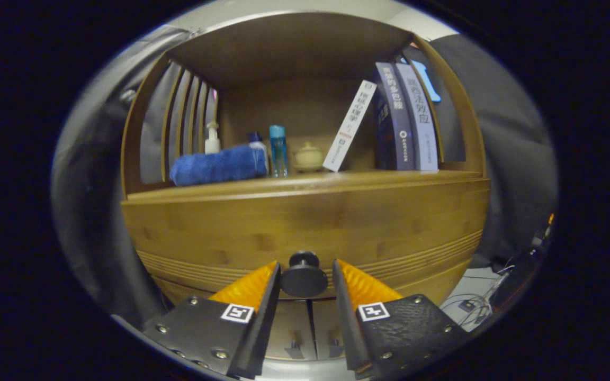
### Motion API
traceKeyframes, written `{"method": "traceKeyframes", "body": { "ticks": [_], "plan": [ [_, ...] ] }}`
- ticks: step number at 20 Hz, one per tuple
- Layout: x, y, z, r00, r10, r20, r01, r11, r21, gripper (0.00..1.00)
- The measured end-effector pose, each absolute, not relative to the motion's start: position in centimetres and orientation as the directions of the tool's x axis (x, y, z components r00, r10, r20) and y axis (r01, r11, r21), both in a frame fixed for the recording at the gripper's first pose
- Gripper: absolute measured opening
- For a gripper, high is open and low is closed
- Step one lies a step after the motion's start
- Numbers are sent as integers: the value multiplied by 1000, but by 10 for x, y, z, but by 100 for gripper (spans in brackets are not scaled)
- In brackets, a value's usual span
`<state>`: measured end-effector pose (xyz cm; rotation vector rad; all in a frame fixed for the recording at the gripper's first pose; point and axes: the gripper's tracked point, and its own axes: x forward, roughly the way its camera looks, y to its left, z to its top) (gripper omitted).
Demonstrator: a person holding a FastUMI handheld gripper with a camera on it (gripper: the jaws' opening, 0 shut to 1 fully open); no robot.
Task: Pull open the drawer, take out the items inside it, and place them on the countertop above the cabinet.
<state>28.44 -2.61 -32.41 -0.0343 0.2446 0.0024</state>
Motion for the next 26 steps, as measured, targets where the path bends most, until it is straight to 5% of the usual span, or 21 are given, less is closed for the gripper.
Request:
{"method": "traceKeyframes", "body": {
  "ticks": [4,13,18,20,21,26],
  "plan": [
    [280,-25,-321,971,-3,-239,1,1000,-9,42],
    [282,-22,-327,969,5,-245,-3,1000,6,41],
    [282,-18,-325,975,-16,-223,7,999,-43,51],
    [248,-20,-311,973,-23,-230,19,1000,-20,46],
    [286,-23,-326,971,-26,-237,21,999,-24,43],
    [287,-21,-327,976,-45,-215,60,996,62,42]
  ]
}}
